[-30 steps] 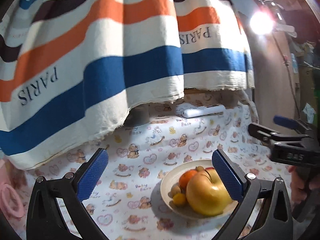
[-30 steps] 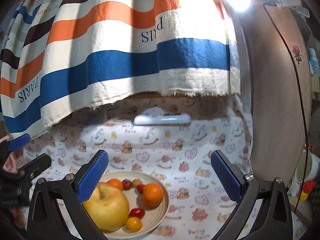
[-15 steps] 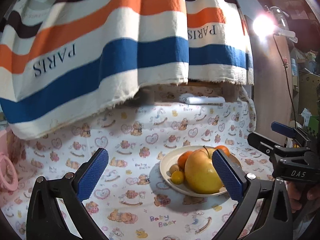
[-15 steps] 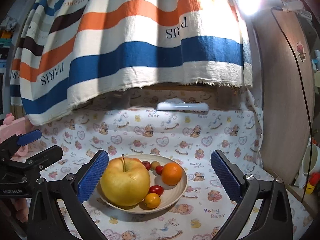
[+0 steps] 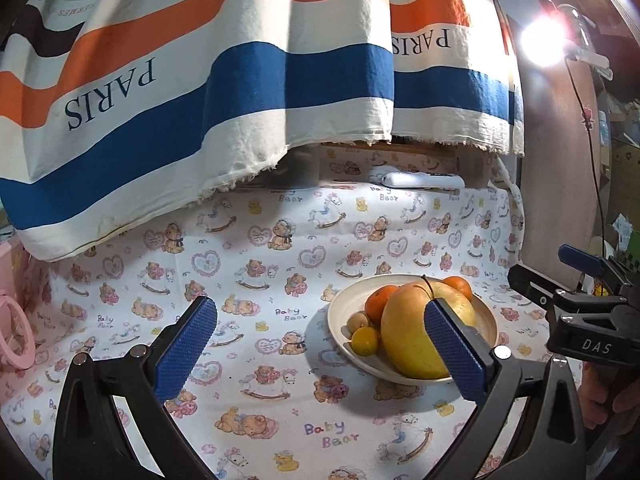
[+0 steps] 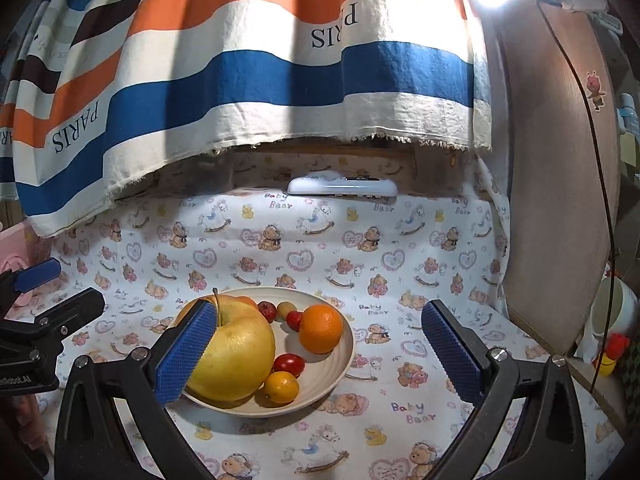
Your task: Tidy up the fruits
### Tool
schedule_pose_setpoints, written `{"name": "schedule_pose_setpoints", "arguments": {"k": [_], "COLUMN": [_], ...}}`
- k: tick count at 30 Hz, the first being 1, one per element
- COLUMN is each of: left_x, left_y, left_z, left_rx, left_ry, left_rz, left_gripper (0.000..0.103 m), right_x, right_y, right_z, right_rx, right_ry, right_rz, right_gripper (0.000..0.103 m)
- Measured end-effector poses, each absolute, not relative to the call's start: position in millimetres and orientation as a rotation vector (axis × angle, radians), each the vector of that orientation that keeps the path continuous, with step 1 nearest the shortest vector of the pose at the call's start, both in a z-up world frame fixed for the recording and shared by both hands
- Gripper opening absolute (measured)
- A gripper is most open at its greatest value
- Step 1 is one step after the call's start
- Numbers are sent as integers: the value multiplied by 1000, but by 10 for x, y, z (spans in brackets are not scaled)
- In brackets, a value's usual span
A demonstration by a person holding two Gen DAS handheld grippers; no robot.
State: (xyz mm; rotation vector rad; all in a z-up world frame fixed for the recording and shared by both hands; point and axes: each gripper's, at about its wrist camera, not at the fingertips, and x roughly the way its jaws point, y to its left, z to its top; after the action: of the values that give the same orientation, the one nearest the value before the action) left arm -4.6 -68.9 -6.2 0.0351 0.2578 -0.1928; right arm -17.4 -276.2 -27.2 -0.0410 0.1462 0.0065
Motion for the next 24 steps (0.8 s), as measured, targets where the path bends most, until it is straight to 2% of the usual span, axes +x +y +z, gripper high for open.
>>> {"name": "schedule_pose_setpoints", "arguments": {"k": [24], "left_x": [-57], "left_y": [-695], "left_z": [-55], "left_rx": [43], "left_ry": [261], "left_rz": [-199], "left_gripper": [103], "right_x": [-169], "right_y": [-2737], "right_z": [-272], "right_rx": [-48], "right_ry": [158], "right_rz": [30], "right_gripper": [103]}}
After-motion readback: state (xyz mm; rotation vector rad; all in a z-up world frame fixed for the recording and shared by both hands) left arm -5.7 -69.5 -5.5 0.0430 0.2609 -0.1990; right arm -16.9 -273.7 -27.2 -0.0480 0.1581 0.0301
